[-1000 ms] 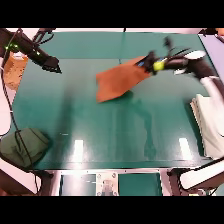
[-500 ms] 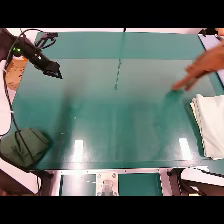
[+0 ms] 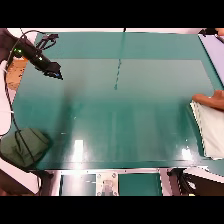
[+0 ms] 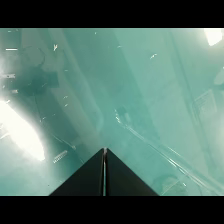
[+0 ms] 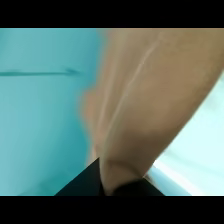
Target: Fold the shirts.
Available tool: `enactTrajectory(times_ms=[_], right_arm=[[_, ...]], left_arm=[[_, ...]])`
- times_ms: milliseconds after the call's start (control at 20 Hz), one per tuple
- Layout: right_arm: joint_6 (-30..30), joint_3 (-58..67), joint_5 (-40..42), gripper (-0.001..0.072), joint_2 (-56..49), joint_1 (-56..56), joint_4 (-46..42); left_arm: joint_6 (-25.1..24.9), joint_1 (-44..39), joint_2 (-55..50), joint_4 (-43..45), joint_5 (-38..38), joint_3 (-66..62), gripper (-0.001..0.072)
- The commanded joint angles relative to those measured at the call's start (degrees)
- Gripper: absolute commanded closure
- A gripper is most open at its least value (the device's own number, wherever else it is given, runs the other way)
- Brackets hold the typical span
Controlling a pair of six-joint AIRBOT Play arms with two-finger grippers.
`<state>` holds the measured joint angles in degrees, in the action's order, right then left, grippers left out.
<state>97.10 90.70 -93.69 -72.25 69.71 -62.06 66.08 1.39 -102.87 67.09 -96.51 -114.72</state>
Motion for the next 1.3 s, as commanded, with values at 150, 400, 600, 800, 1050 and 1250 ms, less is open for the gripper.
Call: enactTrajectory(times_ms=[150, 400, 600, 800, 1050, 1250], right_arm=[[5.0, -11.1, -7.5, 0.0674, 1.6, 2.0, -23.4], [6.9, -20.0, -6.2, 0.0159, 0.1, 2.0, -28.1], [3.2, -17.5, 3.2, 0.0540, -0.2, -1.2, -7.7], [-7.5, -14.7, 15.8, 0.0697, 0.0, -12.4, 9.7], [-18.4, -22.7, 20.7, 0.0696, 3.5, -33.3, 10.0], [-22.1, -41.6, 26.5, 0.0696, 9.7, -48.7, 10.0]], left_arm=[[0.0, 0.0, 0.0, 0.0, -0.2, 0.0, 0.0685], [0.1, 0.0, 0.0, 0.0, 0.5, 0.0, 0.0686], [1.5, 0.0, 0.5, 0.0, 1.1, -0.2, 0.0687], [7.3, -0.2, 3.3, 0.0, 1.3, 0.2, 0.0688], [13.1, -3.7, 12.0, 0.2, 1.1, 11.7, 0.0687], [18.9, -9.2, 26.2, 1.8, 6.7, 32.1, 0.0687]])
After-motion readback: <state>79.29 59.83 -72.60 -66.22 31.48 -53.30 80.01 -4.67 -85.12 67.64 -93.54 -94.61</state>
